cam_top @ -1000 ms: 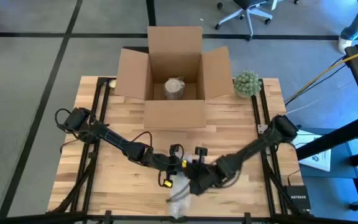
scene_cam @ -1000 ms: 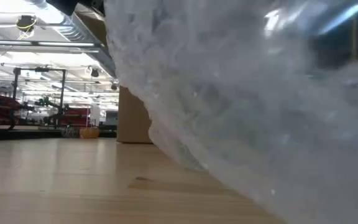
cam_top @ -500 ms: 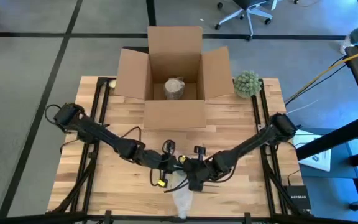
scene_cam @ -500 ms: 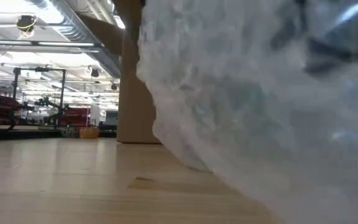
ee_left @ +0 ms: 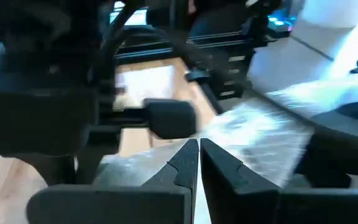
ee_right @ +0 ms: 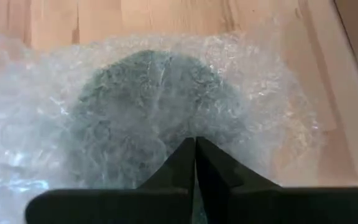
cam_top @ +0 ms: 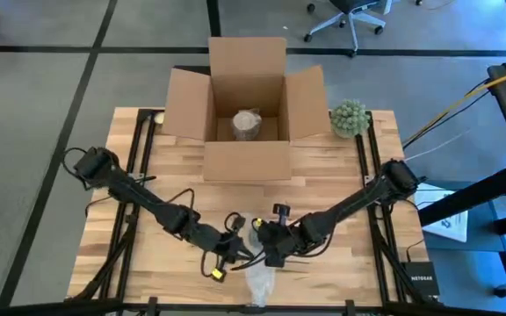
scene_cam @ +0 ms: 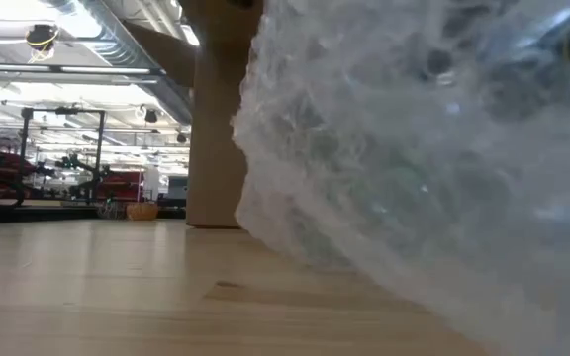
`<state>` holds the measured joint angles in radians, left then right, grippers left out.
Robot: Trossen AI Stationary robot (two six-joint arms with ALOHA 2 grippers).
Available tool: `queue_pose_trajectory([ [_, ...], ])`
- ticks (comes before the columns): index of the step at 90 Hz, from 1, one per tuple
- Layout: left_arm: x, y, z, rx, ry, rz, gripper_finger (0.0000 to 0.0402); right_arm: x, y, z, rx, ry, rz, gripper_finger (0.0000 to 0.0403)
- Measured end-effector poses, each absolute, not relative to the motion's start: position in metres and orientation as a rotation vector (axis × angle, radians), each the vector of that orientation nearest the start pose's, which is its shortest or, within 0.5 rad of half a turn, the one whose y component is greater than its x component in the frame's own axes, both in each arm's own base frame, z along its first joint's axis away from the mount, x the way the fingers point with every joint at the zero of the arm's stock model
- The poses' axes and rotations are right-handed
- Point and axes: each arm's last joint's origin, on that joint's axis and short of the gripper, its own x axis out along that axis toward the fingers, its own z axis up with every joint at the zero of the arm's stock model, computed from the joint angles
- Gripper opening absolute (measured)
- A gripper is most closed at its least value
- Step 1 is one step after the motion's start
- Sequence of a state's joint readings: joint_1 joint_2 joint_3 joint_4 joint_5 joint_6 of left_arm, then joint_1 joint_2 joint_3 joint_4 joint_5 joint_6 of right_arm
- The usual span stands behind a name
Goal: Wrap mug
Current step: Wrap the dark green mug using the transparent bubble wrap
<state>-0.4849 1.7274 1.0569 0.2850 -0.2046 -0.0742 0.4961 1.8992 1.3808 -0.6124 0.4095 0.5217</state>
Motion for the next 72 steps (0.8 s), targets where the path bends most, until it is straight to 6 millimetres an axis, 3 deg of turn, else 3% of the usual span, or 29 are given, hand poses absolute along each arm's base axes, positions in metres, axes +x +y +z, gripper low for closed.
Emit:
queue_pose_trajectory([
  [21,0.361,-0.138,0.178,-0.016,0.545,-0.084,0.0,0.348,0.176,0.202,-0.005,0.996,-0.166,0.0],
  [56,0.362,-0.139,0.175,-0.045,0.546,-0.068,0.0,0.358,0.189,0.268,0.105,1.035,0.01,0.0001],
  [72,0.362,-0.139,0.175,-0.045,0.548,-0.068,0.0,0.356,0.209,0.287,0.169,0.992,0.167,0.0],
])
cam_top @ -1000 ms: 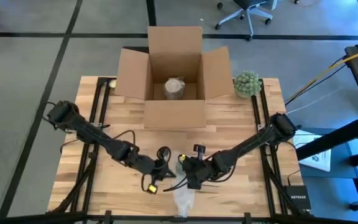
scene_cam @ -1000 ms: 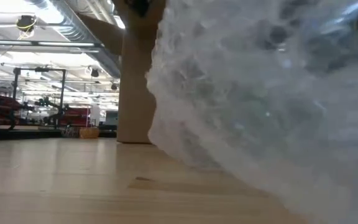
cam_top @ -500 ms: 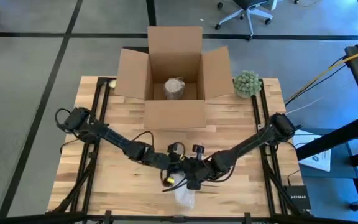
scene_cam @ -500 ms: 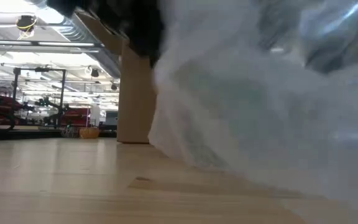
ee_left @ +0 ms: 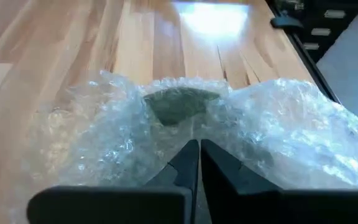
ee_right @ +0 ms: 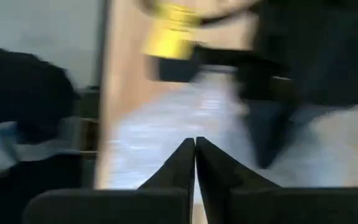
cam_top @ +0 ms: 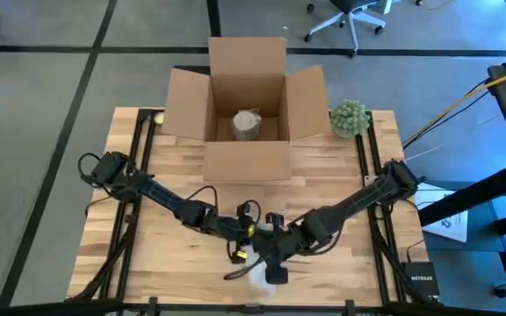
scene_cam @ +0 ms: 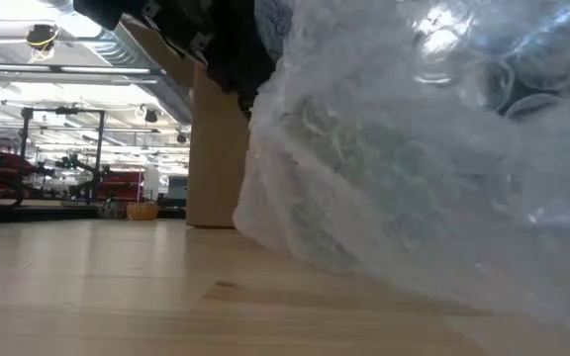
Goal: Wrap mug
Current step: Wrap the dark green mug using the transparent bubble wrap
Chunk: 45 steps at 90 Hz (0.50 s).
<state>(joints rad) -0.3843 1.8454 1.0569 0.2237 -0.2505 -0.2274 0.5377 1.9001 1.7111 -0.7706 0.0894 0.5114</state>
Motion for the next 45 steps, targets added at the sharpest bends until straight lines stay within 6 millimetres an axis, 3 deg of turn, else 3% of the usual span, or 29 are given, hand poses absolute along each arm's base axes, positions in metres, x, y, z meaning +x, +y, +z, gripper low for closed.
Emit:
queue_pose_trajectory([
  [24,0.362,-0.139,0.175,-0.026,0.549,-0.077,0.0,0.349,0.238,0.288,0.194,0.943,0.301,0.0],
  [45,0.362,-0.139,0.175,-0.022,0.547,-0.079,0.0,0.368,0.246,0.242,0.138,1.007,0.261,0.0],
])
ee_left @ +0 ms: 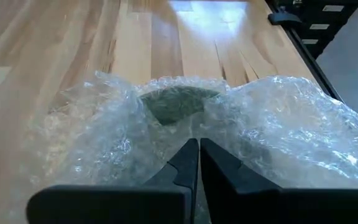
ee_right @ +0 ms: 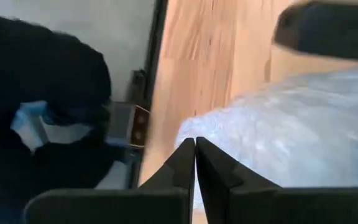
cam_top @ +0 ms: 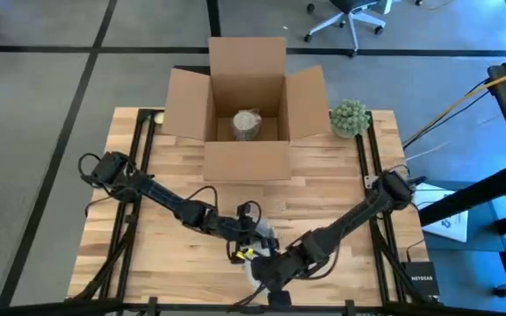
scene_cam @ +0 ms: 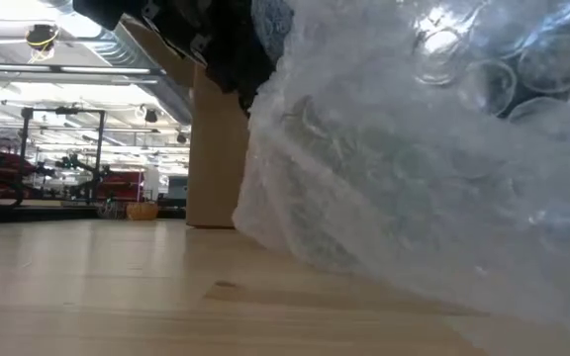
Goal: Wrap mug
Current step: Wrap the dark green mug using the transparent bubble wrap
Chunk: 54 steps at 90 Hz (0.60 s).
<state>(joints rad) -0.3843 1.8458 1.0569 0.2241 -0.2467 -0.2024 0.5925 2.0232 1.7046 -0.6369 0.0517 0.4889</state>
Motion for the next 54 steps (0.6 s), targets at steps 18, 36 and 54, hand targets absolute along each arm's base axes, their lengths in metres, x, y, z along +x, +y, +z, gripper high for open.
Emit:
queue_pose_trajectory([
  [18,0.361,-0.141,0.174,-0.017,0.547,-0.086,0.0,0.362,0.227,0.259,-0.02,0.944,0.058,0.0],
  [36,0.359,-0.147,0.174,0.01,0.545,-0.107,0.0,0.358,0.199,0.251,-0.067,1.081,-0.117,0.0001],
  [54,0.359,-0.147,0.174,0.01,0.545,-0.108,0.0,0.367,0.187,0.248,-0.058,1.088,-0.138,0.0],
])
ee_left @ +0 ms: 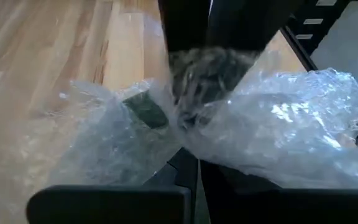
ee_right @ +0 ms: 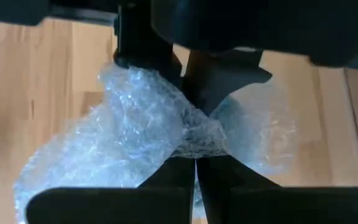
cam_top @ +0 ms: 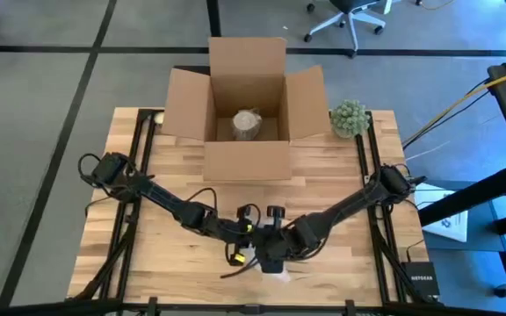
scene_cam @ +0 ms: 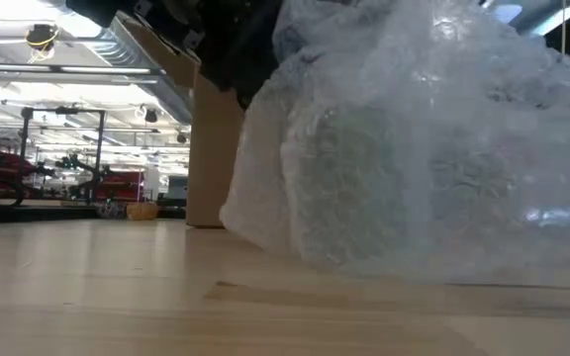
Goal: Wrap mug
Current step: Wrap the dark green mug using the transparent bubble wrap
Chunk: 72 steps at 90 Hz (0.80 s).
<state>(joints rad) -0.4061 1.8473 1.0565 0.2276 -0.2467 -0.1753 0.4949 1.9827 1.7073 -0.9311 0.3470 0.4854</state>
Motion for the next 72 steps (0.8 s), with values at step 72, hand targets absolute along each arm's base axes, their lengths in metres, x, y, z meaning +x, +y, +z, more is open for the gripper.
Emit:
queue_pose_trajectory([
  [72,0.342,-0.15,0.197,0.029,0.581,-0.124,0.0,0.374,0.178,0.189,0.036,1.061,-0.17,0.0],
])
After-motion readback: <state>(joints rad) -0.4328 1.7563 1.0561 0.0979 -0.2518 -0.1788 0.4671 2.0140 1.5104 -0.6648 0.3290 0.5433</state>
